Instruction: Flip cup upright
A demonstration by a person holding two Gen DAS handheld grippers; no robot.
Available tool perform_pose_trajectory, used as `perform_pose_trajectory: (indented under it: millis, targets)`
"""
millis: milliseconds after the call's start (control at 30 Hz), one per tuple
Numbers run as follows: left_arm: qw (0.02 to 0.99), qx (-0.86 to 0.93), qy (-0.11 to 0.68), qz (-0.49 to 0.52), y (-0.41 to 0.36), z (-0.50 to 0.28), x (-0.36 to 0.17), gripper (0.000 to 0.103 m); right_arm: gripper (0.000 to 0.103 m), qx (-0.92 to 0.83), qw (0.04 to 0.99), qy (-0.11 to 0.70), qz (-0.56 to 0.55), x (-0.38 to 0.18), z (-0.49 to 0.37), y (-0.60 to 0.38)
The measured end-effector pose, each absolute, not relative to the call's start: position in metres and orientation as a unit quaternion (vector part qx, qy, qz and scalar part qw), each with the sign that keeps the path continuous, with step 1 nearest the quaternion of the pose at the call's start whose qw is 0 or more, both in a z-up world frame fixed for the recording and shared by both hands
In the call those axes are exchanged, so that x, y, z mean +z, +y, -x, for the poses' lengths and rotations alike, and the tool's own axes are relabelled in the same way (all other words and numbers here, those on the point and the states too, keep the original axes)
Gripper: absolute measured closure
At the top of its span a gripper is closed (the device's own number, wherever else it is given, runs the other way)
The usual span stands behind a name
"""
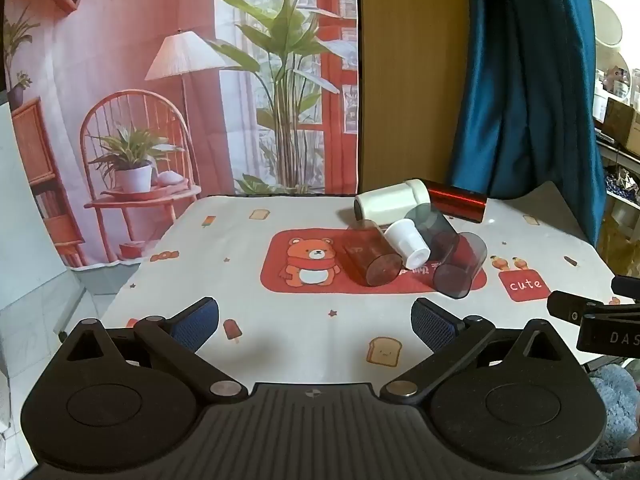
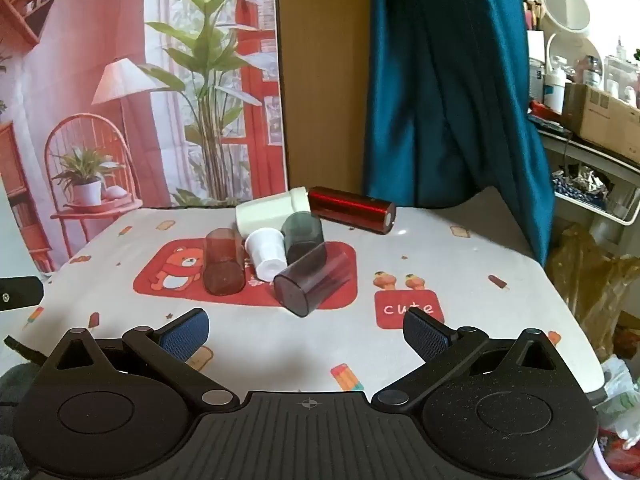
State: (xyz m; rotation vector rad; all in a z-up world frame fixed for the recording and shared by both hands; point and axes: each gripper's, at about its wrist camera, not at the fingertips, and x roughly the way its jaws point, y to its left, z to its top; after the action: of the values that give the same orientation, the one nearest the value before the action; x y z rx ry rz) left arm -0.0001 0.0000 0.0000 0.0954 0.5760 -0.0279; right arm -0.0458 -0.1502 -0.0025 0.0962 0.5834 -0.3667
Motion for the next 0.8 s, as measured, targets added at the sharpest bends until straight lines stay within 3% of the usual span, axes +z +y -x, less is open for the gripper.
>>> perform_pose_trajectory:
  millis: [800]
  targets:
    - [0.955,-0.002,0.293,-0.039,0.001,-0.003,-0.004,0.000,0.000,-0.201,0.930,0.299,-0.075,-0.009,0.046,-0.163]
